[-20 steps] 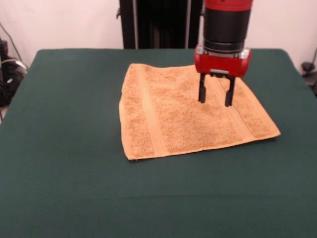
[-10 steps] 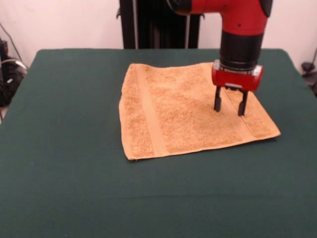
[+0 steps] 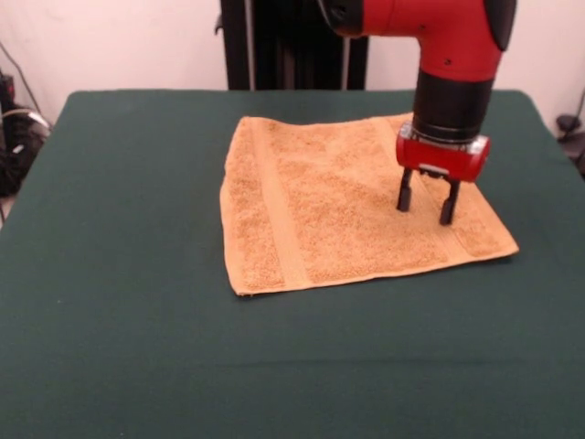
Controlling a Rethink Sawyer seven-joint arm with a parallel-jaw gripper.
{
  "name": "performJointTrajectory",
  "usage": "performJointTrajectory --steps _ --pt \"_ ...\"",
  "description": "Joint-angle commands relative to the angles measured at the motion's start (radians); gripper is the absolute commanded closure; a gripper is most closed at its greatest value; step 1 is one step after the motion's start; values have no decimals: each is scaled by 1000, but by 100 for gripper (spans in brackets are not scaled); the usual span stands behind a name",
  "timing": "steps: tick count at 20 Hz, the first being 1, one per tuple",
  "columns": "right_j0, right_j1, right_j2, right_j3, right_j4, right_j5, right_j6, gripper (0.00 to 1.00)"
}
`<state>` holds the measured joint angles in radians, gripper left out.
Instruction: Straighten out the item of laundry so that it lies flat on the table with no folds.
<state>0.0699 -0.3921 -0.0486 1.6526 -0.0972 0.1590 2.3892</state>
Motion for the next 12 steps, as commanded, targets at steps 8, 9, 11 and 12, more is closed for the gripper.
performJointTrajectory --steps 8,9,11,12 --pt "128 326 19 -264 272 -100 237 0" --pt "138 322 16 -268 291 -91 243 0" --pt "150 306 24 -263 323 -75 250 0" --pt "152 295 33 -256 334 -65 250 0"
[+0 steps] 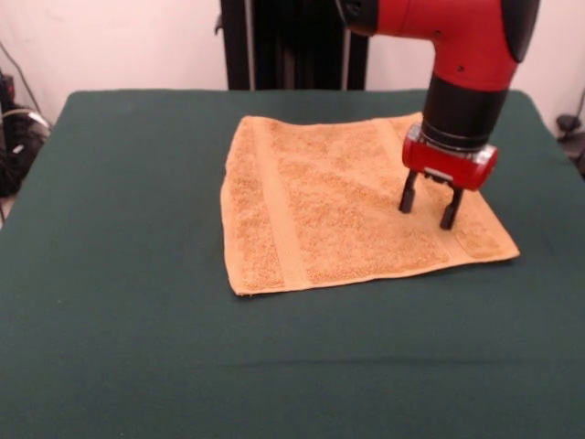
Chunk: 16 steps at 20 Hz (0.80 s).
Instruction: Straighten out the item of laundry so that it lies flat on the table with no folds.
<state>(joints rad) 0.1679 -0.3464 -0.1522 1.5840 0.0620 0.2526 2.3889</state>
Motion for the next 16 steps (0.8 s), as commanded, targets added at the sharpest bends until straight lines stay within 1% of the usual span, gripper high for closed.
performJointTrajectory --steps 1,4,8,16 --pt "52 237 145 -177 184 -149 248 0" --pt "61 210 154 -160 217 -118 251 0" --pt "63 198 167 -149 253 -107 244 0" --pt "41 147 205 -92 280 -91 222 0"
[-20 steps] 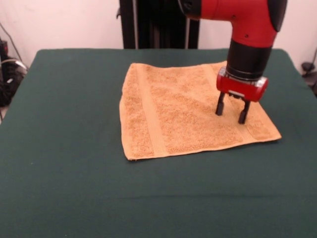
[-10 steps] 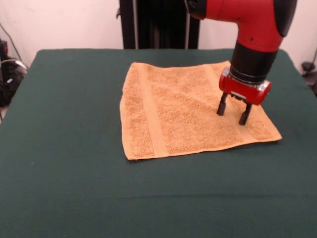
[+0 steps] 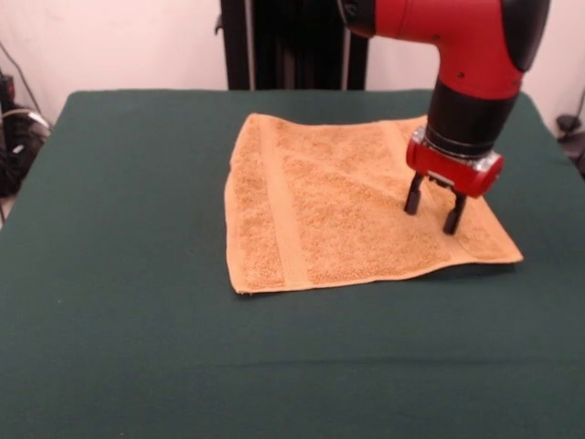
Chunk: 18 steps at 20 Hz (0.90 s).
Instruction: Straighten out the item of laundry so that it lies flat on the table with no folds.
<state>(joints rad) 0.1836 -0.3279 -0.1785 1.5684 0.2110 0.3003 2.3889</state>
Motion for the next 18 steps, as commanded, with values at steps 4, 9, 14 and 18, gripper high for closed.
performJointTrajectory --steps 4,9,14,18 --pt "33 101 235 -56 154 -119 227 0" --pt "98 111 185 -90 226 -87 275 0" --pt "80 90 227 -65 257 -102 245 0" --pt "82 78 238 -50 282 -107 239 0"
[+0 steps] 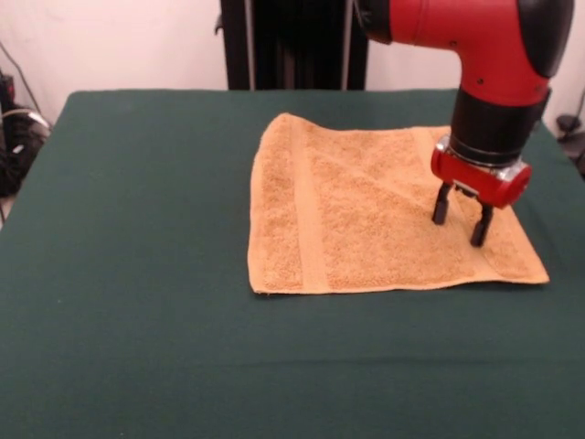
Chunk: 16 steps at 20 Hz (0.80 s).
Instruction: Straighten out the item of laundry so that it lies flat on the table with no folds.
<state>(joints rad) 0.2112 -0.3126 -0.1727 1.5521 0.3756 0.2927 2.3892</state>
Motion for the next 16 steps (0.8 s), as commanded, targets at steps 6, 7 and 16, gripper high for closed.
performJointTrajectory --steps 6,7,16 --pt "69 60 222 -32 144 -98 234 0" --pt "68 58 223 -30 146 -96 230 0" --pt "156 75 142 -81 225 -51 295 0"
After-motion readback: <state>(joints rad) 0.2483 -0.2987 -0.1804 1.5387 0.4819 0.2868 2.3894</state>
